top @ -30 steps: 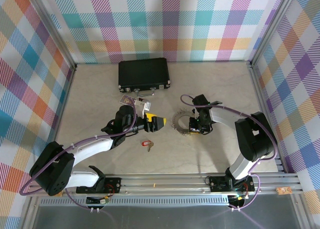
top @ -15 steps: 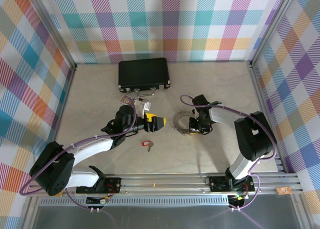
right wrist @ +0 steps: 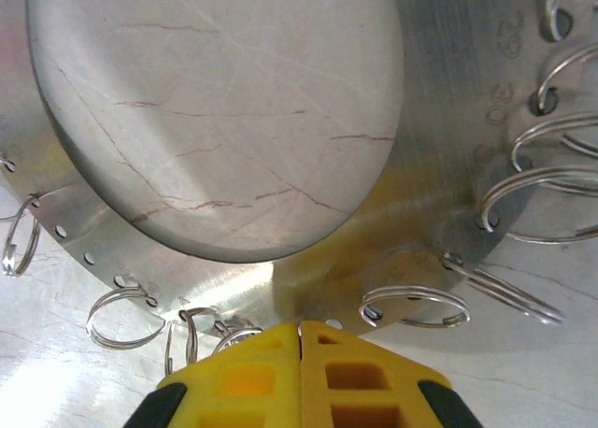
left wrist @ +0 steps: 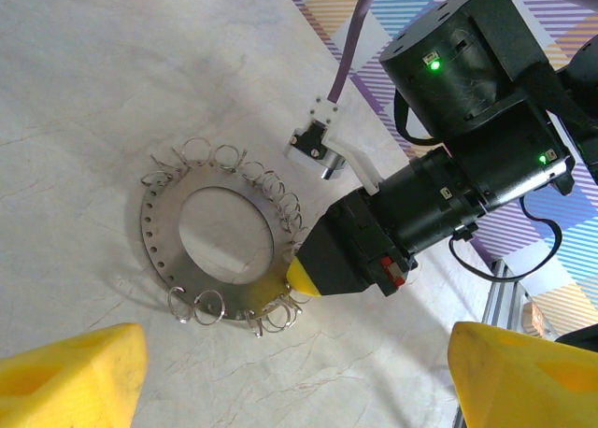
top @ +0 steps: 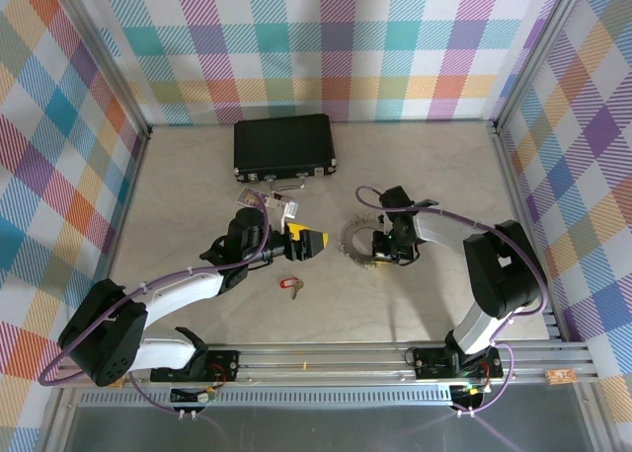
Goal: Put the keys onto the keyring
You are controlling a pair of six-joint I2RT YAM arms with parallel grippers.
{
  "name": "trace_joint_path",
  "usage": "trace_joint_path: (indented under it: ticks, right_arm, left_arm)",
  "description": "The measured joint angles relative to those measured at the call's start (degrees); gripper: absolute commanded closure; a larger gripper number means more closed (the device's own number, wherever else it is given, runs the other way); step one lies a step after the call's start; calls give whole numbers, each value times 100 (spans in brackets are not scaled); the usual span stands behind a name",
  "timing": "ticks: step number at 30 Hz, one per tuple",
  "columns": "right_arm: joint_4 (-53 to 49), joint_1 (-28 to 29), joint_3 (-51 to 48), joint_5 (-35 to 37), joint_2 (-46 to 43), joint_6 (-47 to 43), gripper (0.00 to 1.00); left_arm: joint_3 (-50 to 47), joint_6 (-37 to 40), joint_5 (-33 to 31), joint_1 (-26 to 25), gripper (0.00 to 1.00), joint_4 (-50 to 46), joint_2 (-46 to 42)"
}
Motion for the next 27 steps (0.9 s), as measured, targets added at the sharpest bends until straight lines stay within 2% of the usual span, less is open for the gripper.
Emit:
trace_joint_path:
  ticks: [8, 17, 23, 27]
  right_arm:
    - [-199, 46, 0, 203, -531, -177, 100]
    - [286, 704, -122, 348, -2417, -885, 100]
    - [1349, 962, -691, -570, -3775, -1440, 100]
    - [2065, 968, -844, -1397, -4308, -1742, 100]
  left_arm:
    - [2, 0, 2, 0, 17, -46, -74]
    - [358, 201, 50, 0, 24, -581, -586]
    - [651, 463, 348, 0, 32, -890, -1209]
    - [863, 634, 538, 0, 35, -1117, -1589]
